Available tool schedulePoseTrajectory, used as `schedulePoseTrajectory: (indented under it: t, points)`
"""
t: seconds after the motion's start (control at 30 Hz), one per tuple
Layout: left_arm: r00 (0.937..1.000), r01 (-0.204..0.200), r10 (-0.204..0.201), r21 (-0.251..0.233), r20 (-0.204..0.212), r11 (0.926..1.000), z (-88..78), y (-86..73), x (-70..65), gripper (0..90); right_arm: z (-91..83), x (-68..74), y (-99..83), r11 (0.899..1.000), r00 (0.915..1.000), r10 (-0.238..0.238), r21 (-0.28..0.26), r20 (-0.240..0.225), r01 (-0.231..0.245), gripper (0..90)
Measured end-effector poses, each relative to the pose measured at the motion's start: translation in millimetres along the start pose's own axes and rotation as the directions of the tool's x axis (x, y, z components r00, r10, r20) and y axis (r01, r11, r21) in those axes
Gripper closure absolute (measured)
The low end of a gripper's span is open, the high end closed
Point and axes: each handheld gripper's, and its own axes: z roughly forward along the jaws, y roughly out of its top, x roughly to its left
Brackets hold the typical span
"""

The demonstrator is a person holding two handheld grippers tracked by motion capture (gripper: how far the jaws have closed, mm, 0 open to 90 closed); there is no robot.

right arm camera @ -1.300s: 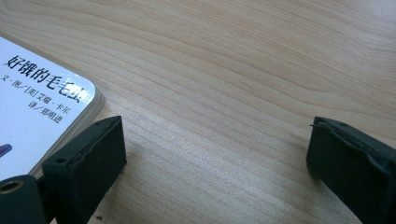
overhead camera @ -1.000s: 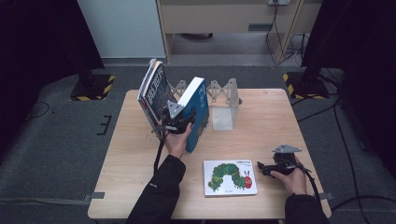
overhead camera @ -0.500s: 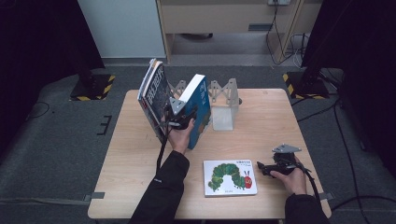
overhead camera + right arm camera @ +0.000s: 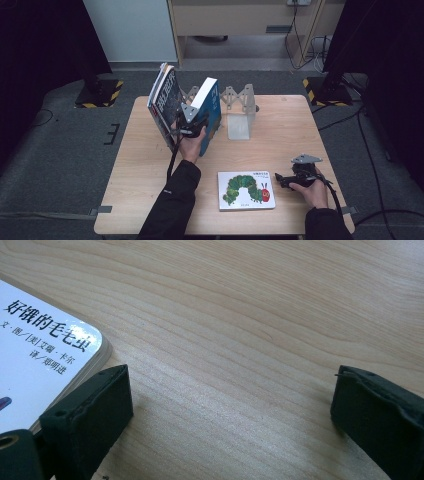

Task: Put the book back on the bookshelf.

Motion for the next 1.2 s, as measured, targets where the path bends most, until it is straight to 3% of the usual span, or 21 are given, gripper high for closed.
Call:
schedulePoseTrajectory:
  t: [0.53,0.77,1.0,1.2]
  points:
    - [0.9995,-0.006,0.007,-0.021,0.030,0.9998,6.5,-1.5,3.7,59.6,0.6,-0.1,0.7,1.000,1.0000,-0.003,0.001,-0.004,0.003,3.3]
    - [0.9986,-0.054,0.054,0.027,-0.001,0.9982,-1.4,-7.2,-0.6,55.0,0.6,-0.2,0.7,1.000,1.0000,-0.005,0.001,-0.004,0.005,3.3]
    - [0.9995,-0.014,0.013,0.023,0.029,0.9996,-24.1,-16.4,3.8,54.7,0.6,-0.1,0.7,1.000,1.0000,-0.007,0.000,-0.003,0.007,3.3]
    - [0.9984,0.029,-0.031,0.038,0.047,0.9988,-24.7,-17.0,4.7,60.0,0.5,0.2,0.5,1.000,0.9999,-0.009,0.000,-0.006,0.009,3.3]
